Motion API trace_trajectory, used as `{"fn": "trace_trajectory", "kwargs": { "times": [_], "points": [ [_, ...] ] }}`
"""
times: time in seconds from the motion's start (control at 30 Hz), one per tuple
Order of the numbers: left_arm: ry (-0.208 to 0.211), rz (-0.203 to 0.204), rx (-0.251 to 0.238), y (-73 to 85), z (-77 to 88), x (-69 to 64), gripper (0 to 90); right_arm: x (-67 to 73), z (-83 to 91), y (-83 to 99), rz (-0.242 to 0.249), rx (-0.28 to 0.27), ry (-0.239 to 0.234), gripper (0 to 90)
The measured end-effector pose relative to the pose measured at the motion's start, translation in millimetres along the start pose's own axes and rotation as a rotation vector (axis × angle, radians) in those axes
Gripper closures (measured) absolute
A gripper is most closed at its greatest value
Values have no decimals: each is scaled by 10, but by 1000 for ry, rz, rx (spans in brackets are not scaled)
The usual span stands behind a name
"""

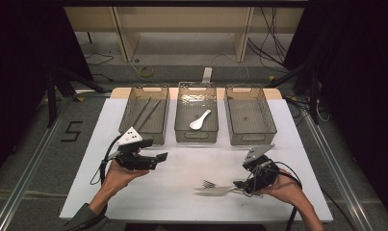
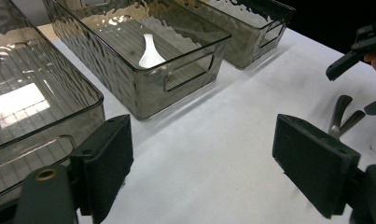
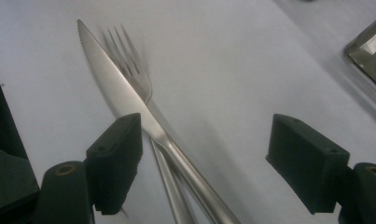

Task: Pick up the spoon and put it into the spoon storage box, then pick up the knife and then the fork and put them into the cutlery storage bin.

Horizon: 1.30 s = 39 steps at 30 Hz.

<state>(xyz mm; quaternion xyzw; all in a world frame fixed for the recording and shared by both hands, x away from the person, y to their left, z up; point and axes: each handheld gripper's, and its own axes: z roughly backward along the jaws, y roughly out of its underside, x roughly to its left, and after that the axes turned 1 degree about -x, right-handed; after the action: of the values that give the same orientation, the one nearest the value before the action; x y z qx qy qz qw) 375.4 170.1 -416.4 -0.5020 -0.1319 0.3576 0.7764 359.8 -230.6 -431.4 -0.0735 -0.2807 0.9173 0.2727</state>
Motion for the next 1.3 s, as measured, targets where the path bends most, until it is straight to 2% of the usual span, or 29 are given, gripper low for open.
{"fn": "trace_trajectory", "kwargs": {
  "times": [0.2,0.33,0.4,0.47,0.6,0.73,0.87,1.1,1.3],
  "points": [
    [-1,-7,0,26,46,-24,189,-2,-28,9,22,62,2,281],
    [-7,8,-23,39,91,-27,188,-13,-38,19,33,82,1,285],
    [-11,8,-25,46,110,-35,187,-5,-42,16,20,96,3,287],
    [-14,5,-23,56,118,-39,184,-8,-55,20,41,104,1,297],
    [-22,-2,-17,74,127,-54,183,6,-76,17,44,126,-1,309],
    [-30,-16,-16,78,142,-64,183,8,-94,12,58,148,-7,343],
    [-33,-7,-19,88,158,-57,183,2,-98,16,66,161,-19,369],
    [-26,-24,-25,106,168,-83,183,17,-117,23,98,205,-10,416],
    [-27,-25,-28,122,164,-69,183,-1,-104,29,103,221,-9,464]
  ]
}}
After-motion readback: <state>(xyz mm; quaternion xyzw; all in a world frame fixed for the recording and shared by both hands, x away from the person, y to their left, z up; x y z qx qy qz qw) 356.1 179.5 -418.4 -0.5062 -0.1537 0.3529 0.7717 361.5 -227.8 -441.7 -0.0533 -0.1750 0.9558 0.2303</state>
